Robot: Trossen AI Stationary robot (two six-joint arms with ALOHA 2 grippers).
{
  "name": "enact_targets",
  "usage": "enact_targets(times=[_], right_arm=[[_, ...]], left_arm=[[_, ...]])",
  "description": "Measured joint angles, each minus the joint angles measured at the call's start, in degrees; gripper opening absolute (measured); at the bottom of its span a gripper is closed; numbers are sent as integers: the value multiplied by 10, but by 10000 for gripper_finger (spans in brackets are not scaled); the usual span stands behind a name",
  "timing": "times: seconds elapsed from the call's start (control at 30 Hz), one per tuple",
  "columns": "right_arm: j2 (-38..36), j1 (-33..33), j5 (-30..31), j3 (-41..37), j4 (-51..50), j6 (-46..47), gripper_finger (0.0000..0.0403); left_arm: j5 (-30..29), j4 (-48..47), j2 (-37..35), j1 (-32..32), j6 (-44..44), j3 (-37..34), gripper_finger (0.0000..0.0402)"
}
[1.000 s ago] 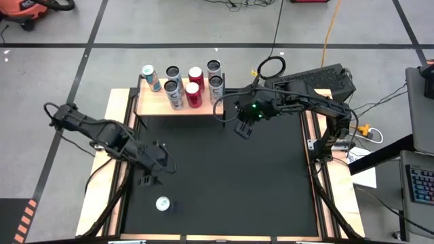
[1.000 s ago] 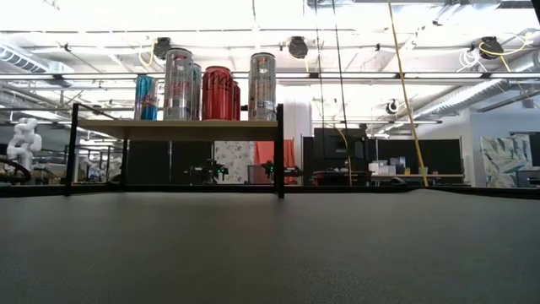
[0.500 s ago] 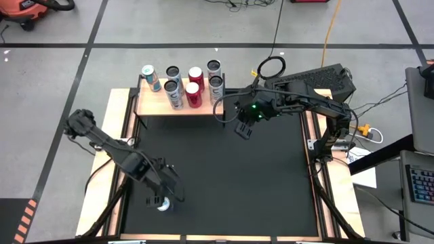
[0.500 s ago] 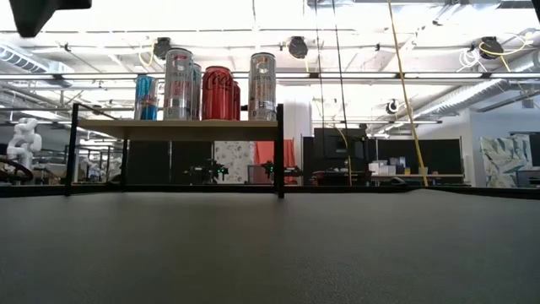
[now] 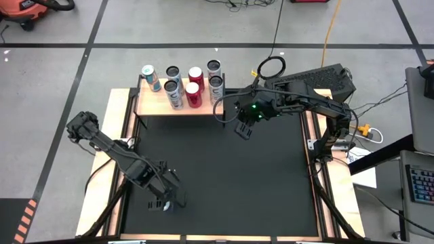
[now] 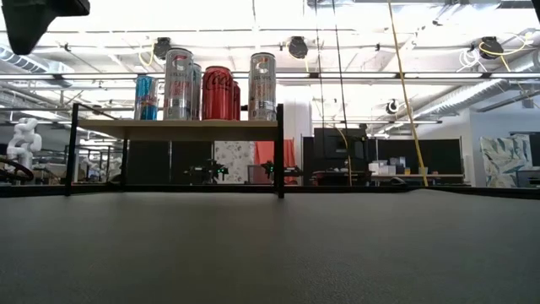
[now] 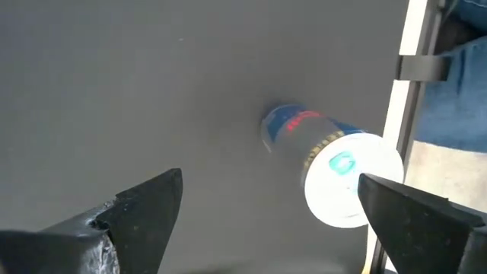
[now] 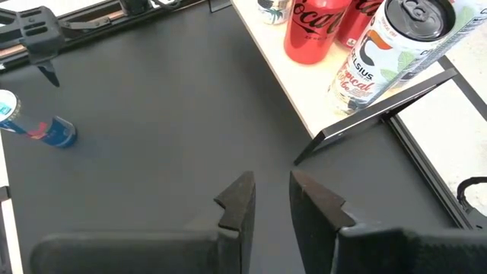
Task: Place canned beverage on shelf
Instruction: Put the blue soda can on the shelf aligned with the other blue soda can
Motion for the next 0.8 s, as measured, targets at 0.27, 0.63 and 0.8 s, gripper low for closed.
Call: enact_targets(times=[0.27, 0.63, 0.8], right_arm=[[0, 0, 0, 0, 0, 1, 68], [0, 0, 0, 0, 0, 1, 68], [0, 0, 0, 0, 0, -1, 68]], left_arm=[[-4, 70, 0, 0, 0, 0, 400], [18, 70, 0, 0, -49, 0, 400], [2, 44, 0, 0, -49, 0, 400]])
